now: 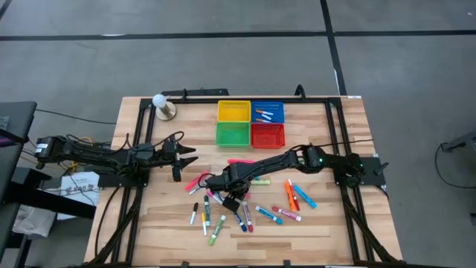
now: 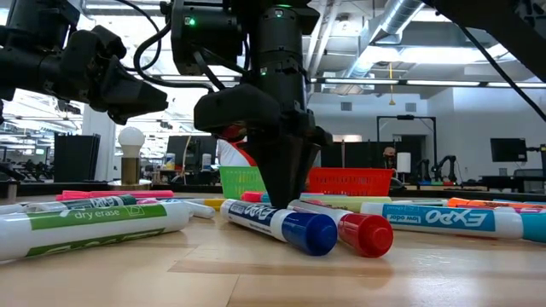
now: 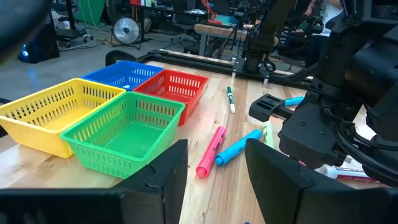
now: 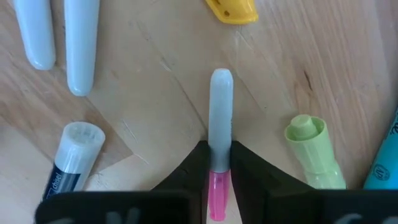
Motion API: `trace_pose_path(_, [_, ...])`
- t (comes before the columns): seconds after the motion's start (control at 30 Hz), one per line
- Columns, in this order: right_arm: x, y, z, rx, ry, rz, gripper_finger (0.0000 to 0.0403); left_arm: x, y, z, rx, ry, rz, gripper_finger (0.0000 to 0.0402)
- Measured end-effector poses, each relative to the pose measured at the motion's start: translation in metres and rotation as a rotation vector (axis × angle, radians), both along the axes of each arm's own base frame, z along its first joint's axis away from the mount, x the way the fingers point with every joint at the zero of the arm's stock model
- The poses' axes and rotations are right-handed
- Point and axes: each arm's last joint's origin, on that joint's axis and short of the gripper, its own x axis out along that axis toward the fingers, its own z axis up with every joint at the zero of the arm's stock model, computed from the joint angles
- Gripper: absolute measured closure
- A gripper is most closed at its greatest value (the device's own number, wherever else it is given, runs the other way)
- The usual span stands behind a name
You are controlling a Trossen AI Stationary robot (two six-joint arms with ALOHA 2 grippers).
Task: Pick & Place Markers
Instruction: Put the small pink highlighter pen into the blue bin
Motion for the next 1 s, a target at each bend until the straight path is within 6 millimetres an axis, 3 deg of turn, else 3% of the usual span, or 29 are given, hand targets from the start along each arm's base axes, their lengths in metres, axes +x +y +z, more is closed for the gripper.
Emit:
trace_pose_path(0.2, [0.002,0.0,0.019,0.01,0.002,0.002,0.0367,0.0,0.0,0.0,0.0,0.0,0.0,0.0241])
trace_pose_path(0.43, [-0.004,-0.003,0.058,0.054,0.053,0.013,0.0358,0.0,0.0,0.0,0.0,-0.003,0.0,0.0241])
trace_pose_path(1.0, [-0.043,-0.007,0.154,0.206,-0.074,-0.078,0.0361,0.0,0.0,0.001,-0.001,-0.015,0.0,0.0241])
